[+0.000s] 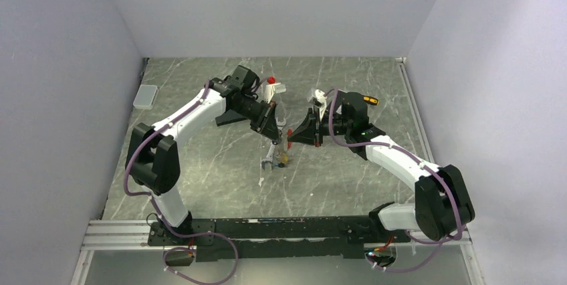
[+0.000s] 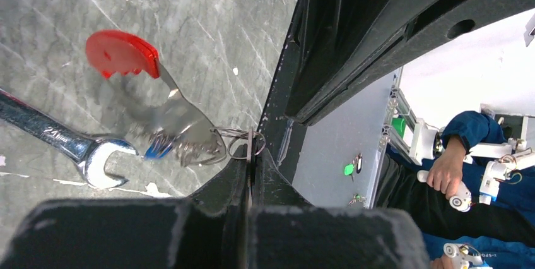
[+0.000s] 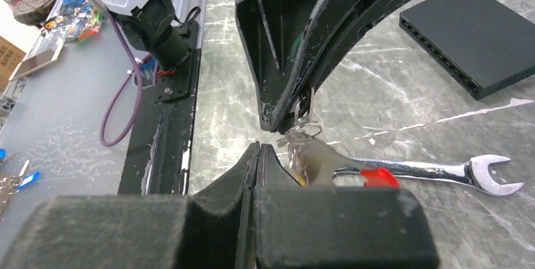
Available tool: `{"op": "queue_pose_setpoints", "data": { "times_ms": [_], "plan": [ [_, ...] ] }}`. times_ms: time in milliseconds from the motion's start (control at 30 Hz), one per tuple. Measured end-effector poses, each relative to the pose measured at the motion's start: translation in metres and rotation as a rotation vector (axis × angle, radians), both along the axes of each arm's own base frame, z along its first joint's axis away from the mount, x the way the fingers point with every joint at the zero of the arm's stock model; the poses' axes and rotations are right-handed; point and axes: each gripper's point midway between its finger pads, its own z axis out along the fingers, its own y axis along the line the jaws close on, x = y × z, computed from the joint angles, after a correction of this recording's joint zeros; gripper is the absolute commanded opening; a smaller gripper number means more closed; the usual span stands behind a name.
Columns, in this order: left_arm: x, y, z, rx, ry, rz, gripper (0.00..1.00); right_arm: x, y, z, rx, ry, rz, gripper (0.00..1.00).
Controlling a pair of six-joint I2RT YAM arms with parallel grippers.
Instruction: Remove the keys from the keyring
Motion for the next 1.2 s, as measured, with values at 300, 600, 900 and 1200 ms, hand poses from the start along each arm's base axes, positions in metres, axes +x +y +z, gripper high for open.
{"op": "queue_pose_setpoints", "data": {
  "times_ms": [300,600,900,1200],
  "plan": [
    [0.004,0.004,-0.001,0.001,0.001,0.016,0.0,0.005,-0.001,-0.007,-0.03,0.01,-0.028,0.23],
    [-0.001,0.001,0.001,-0.021,0.015,-0.006,0.0,0.008,0.006,-0.013,-0.027,0.126,-0.051,0.41],
    [-0.013,-0.007,0.001,-0.015,0.036,-0.034,0.0,0.006,0.014,-0.007,-0.006,0.167,-0.055,0.42],
    [-0.017,-0.006,-0.001,-0.028,0.064,-0.059,0.0,0.004,0.017,-0.011,-0.008,0.152,-0.03,0.31]
  ]
}}
